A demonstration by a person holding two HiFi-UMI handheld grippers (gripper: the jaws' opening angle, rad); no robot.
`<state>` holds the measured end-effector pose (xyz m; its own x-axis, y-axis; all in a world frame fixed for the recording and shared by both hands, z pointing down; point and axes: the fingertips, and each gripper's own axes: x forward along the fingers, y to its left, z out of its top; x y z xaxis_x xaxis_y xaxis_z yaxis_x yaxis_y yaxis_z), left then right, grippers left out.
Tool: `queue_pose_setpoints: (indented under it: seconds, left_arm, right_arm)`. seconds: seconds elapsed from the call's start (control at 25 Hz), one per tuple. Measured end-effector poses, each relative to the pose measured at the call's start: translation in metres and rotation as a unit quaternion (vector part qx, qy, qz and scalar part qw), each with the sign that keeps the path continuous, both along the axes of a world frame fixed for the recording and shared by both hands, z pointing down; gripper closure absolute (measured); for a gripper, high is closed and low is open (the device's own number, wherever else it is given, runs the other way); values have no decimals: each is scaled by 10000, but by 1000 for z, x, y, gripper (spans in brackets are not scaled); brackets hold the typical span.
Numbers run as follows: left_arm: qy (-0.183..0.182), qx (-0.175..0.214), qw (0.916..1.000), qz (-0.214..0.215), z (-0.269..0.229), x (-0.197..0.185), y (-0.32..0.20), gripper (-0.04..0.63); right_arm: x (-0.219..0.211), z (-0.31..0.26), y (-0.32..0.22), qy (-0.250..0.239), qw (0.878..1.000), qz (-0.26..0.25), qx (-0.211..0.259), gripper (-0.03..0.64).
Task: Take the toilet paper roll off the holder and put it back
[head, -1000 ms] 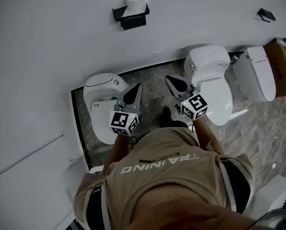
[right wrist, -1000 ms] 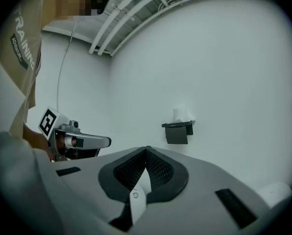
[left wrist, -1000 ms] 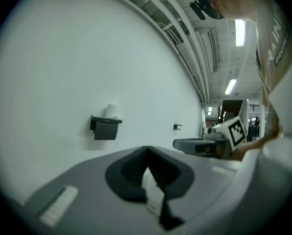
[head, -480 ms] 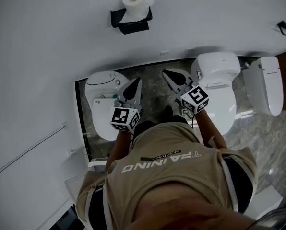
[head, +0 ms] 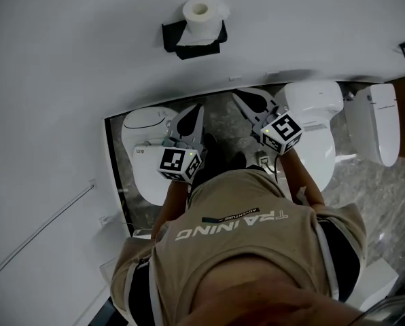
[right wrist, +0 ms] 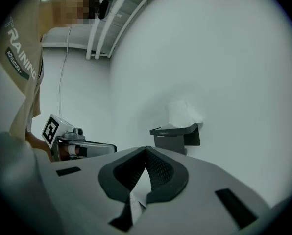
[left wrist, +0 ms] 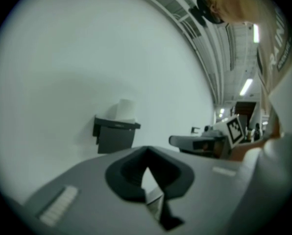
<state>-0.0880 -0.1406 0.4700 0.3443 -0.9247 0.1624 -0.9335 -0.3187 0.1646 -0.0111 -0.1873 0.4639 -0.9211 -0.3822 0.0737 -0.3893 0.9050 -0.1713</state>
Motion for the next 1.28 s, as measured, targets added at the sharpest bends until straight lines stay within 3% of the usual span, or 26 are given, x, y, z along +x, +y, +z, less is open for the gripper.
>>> queue_pose_setpoints:
  seconds: [0.24,0.68,0.96,1.28]
  left_arm:
    - [72,363,9978,551,-31,-16,-49,595]
    - [164,391,9935,1060,-34,-56,-103,595]
    - [317,334,9951,872,-43,-66,-136,595]
    - [265,458,9978,410,-54,-92,-140,595]
  right_arm:
    - [-13,-27,-39,61,9981,578,214,604]
    - [-43,-44,-88,200,9913,1216,460,604]
    - [-39,-63,-125,324,9891,1309,588,604]
    - [-65,-79,-132,175,9945,691,765,602]
